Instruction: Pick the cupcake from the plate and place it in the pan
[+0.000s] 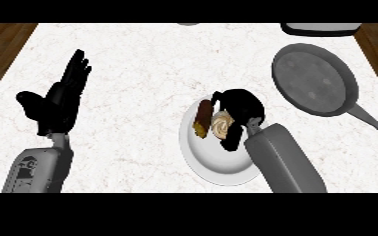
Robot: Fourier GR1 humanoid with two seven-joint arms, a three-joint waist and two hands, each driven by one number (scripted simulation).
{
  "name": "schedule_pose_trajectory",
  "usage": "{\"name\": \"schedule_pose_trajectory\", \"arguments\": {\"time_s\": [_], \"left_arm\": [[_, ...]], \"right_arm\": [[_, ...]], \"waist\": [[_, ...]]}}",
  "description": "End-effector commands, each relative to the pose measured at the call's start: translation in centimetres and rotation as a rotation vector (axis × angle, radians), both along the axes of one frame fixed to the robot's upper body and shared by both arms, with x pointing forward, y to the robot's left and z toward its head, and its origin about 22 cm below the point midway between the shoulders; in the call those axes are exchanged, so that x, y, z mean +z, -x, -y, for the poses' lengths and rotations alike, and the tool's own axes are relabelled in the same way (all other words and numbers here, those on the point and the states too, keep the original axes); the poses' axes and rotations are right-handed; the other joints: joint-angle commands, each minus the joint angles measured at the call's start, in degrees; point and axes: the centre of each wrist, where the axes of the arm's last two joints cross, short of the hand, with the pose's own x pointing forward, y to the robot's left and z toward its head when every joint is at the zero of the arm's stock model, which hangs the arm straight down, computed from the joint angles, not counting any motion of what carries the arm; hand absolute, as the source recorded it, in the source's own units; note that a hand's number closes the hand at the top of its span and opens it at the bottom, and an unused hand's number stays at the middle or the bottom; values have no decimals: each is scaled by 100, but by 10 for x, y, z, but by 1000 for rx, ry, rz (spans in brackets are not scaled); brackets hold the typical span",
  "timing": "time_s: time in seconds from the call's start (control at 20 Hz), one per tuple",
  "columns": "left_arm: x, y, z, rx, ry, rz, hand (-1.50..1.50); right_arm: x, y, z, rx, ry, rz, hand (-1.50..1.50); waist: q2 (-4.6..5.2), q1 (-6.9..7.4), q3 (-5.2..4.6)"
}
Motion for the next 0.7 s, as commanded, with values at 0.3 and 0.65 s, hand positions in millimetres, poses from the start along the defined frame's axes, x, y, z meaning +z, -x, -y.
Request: {"name": "schedule_pose_trajectory", "arguments": {"time_s": [0.3,0.65], "left_arm": [[2,-7,11,-52,0,9,0],[6,-11,17,-30,12,11,0]], "right_arm": [[67,-37,-37,-719,50,373,150],[120,-46,-87,-869,1,678,150]], "waist": [[53,304,1],[54,205,6]]}}
